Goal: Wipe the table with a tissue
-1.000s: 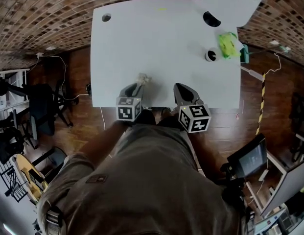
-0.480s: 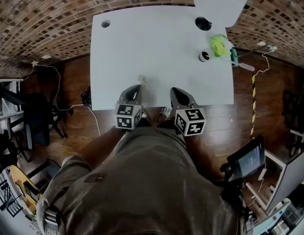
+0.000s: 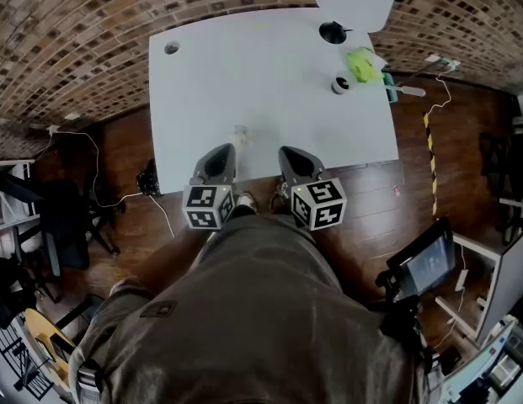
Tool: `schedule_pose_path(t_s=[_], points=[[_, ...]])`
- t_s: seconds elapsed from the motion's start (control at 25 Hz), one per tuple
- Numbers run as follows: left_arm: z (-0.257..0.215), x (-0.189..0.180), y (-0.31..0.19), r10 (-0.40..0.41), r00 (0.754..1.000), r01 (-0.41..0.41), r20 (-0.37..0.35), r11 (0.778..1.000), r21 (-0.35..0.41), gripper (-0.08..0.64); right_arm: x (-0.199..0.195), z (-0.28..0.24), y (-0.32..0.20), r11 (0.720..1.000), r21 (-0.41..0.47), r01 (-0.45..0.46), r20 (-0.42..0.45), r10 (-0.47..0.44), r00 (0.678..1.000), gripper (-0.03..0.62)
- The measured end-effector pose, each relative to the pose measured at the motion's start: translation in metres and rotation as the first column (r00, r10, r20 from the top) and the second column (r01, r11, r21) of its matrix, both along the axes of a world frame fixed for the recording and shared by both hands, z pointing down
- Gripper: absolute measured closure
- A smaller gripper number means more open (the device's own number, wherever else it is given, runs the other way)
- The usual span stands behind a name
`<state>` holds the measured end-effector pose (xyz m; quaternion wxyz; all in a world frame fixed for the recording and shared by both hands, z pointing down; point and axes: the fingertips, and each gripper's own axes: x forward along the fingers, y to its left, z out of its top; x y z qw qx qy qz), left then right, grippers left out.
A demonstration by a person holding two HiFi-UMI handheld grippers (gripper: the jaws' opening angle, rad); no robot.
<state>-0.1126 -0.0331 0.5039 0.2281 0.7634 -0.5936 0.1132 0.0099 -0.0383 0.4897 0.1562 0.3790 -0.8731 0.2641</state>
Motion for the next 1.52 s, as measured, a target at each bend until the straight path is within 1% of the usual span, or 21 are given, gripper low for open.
schedule_pose_path(t_s=[0.12,0.32,0.56,1.08,1.32,1.52], points=[[-0.008,0.001,0.005,0.005,1.000,-0.005,-0.010,1.000,0.014,0.558,-0.004,-0.005,0.004,1.000,0.019,0.011,0.002,-0.011,1.000,0.581],[-0.018,-0.001,0.009,0.017,1.000,-0.016,-0.018,0.999,0.036,0.558,-0.010,-0.009,0.010,1.000,0.023,0.013,0.010,-0.014,1.000,0.581],[-0.018,-0.002,0.013,0.032,0.999,-0.031,-0.024,0.999,0.044,0.558,-0.013,-0.011,0.015,0.999,0.038,0.005,-0.003,-0.004,1.000,0.583],[-0.017,-0.007,0.017,0.051,0.998,-0.049,-0.036,0.998,0.043,0.558,-0.021,-0.019,0.019,0.998,0.067,0.001,-0.018,0.000,1.000,0.583],[-0.016,-0.009,0.021,0.061,0.997,-0.060,-0.040,0.998,0.029,0.558,-0.025,-0.021,0.021,0.997,0.072,-0.004,-0.022,0.006,1.000,0.583],[-0.016,-0.011,0.022,0.068,0.997,-0.066,-0.048,0.997,0.031,0.558,-0.029,-0.022,0.023,0.997,0.074,-0.012,-0.022,0.013,1.000,0.583]])
